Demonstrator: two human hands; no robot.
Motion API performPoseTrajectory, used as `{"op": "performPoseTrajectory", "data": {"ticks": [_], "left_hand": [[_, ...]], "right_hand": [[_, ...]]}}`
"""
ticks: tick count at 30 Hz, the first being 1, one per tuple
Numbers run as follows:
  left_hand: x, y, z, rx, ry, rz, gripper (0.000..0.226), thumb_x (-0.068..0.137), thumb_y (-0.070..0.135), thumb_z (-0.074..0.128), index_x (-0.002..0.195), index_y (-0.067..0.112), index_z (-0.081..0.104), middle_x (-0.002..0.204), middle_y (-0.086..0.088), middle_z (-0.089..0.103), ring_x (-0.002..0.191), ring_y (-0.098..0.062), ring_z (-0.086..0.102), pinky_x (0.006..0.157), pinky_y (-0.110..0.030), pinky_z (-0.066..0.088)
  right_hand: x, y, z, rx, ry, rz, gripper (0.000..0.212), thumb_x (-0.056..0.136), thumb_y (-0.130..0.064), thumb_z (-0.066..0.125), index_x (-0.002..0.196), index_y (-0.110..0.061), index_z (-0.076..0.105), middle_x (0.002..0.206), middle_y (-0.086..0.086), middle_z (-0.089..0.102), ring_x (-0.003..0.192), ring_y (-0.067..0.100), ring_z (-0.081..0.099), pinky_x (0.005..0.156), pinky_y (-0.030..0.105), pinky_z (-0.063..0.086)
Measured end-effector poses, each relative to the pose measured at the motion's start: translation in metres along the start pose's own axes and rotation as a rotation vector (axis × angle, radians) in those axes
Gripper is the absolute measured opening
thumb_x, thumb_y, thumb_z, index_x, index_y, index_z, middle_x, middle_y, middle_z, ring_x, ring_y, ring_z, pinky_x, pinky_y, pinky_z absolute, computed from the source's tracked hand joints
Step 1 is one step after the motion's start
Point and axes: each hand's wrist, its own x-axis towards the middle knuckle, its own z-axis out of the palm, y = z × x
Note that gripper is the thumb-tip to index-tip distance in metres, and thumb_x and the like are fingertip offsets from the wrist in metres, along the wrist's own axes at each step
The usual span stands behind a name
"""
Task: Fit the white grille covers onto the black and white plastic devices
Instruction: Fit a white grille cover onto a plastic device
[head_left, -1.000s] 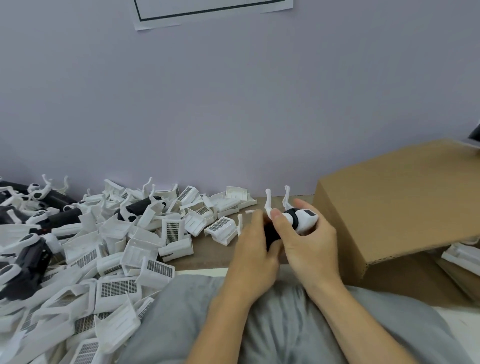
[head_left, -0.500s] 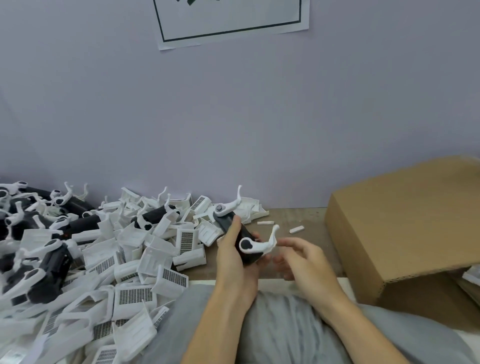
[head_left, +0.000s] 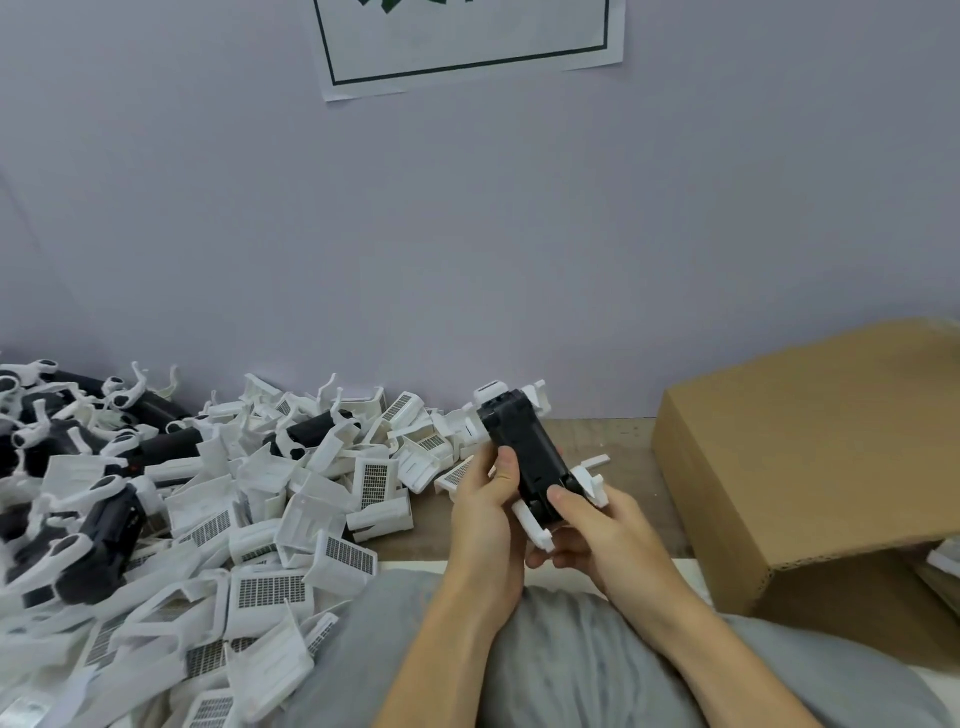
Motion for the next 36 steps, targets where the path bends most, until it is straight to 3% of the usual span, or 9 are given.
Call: {"op": "performPoseTrajectory", "data": {"ticks": [5, 10, 11, 15, 18, 25, 31, 36], "left_hand": [[0.0025, -0.002, -0.0022, -0.009, 0.05, -0.028, 0.037, 0.105, 0.03, 0.044, 0.086, 0.027, 0.076, 0.089, -0.011, 0.075, 0.064, -0.026, 0.054, 0.053, -0.031, 0.032], [0.0029, -0.0005, -0.001, -0.156, 0.066, -0.032, 0.027, 0.103, 0.025, 0.047, 0.102, 0.009, 0.07, 0.097, -0.016, 0.074, 0.073, -0.028, 0.072, 0.057, -0.035, 0.057], [0.003, -0.0005, -0.0011, -0.165, 0.067, -0.026, 0.027, 0.103, 0.025, 0.048, 0.103, 0.008, 0.069, 0.095, -0.015, 0.074, 0.072, -0.027, 0.072, 0.056, -0.035, 0.058], [0.0041, -0.0045, -0.0016, -0.015, 0.06, 0.027, 0.025, 0.104, 0.026, 0.048, 0.099, 0.016, 0.07, 0.084, -0.012, 0.071, 0.068, -0.028, 0.066, 0.057, -0.033, 0.051], [0.005, -0.0071, -0.0013, 0.055, 0.051, 0.05, 0.024, 0.104, 0.025, 0.048, 0.1, 0.019, 0.071, 0.077, -0.013, 0.068, 0.069, -0.031, 0.06, 0.059, -0.035, 0.046], [0.0049, -0.0071, -0.0008, 0.048, 0.034, 0.067, 0.022, 0.103, 0.025, 0.048, 0.106, 0.016, 0.068, 0.086, -0.011, 0.072, 0.072, -0.028, 0.066, 0.06, -0.033, 0.049], [0.0062, -0.0083, -0.0021, -0.003, 0.048, 0.033, 0.024, 0.104, 0.025, 0.047, 0.102, 0.02, 0.07, 0.083, -0.012, 0.072, 0.068, -0.031, 0.064, 0.06, -0.032, 0.045], [0.0078, -0.008, -0.0037, -0.085, 0.067, 0.032, 0.023, 0.103, 0.024, 0.049, 0.106, 0.012, 0.068, 0.085, -0.011, 0.071, 0.07, -0.026, 0.069, 0.062, -0.034, 0.056]], "right_hand": [[0.0001, 0.0012, 0.0006, -0.034, -0.034, -0.008, 0.019, 0.101, -0.01, 0.048, 0.102, -0.005, 0.066, 0.078, 0.01, 0.074, 0.069, 0.025, 0.068, 0.068, 0.032, 0.046], [0.0016, 0.0023, 0.0002, 0.003, -0.054, -0.011, 0.017, 0.09, -0.021, 0.056, 0.094, -0.011, 0.069, 0.08, 0.01, 0.075, 0.069, 0.025, 0.07, 0.069, 0.032, 0.045], [0.0015, 0.002, 0.0002, 0.01, -0.055, -0.004, 0.019, 0.086, -0.022, 0.055, 0.091, -0.012, 0.069, 0.08, 0.01, 0.075, 0.069, 0.025, 0.07, 0.069, 0.032, 0.045], [0.0028, 0.0049, -0.0012, -0.05, -0.005, 0.012, 0.024, 0.098, -0.008, 0.048, 0.088, -0.015, 0.069, 0.078, 0.009, 0.075, 0.072, 0.028, 0.073, 0.069, 0.033, 0.045], [0.0034, 0.0052, -0.0012, -0.078, 0.026, 0.026, 0.022, 0.098, -0.009, 0.046, 0.095, -0.01, 0.068, 0.073, 0.007, 0.074, 0.073, 0.029, 0.074, 0.068, 0.032, 0.048], [0.0047, 0.0059, -0.0014, 0.016, 0.024, 0.058, 0.023, 0.1, -0.023, 0.053, 0.098, -0.009, 0.071, 0.078, 0.013, 0.074, 0.072, 0.029, 0.072, 0.066, 0.031, 0.045], [0.004, 0.005, -0.0005, -0.028, 0.005, 0.06, 0.02, 0.099, -0.012, 0.05, 0.097, -0.008, 0.069, 0.077, 0.012, 0.074, 0.069, 0.026, 0.071, 0.066, 0.032, 0.045], [0.001, 0.0019, -0.0003, -0.039, -0.038, 0.038, 0.018, 0.095, -0.016, 0.053, 0.092, -0.013, 0.07, 0.078, 0.008, 0.074, 0.069, 0.024, 0.071, 0.065, 0.031, 0.043]]}}
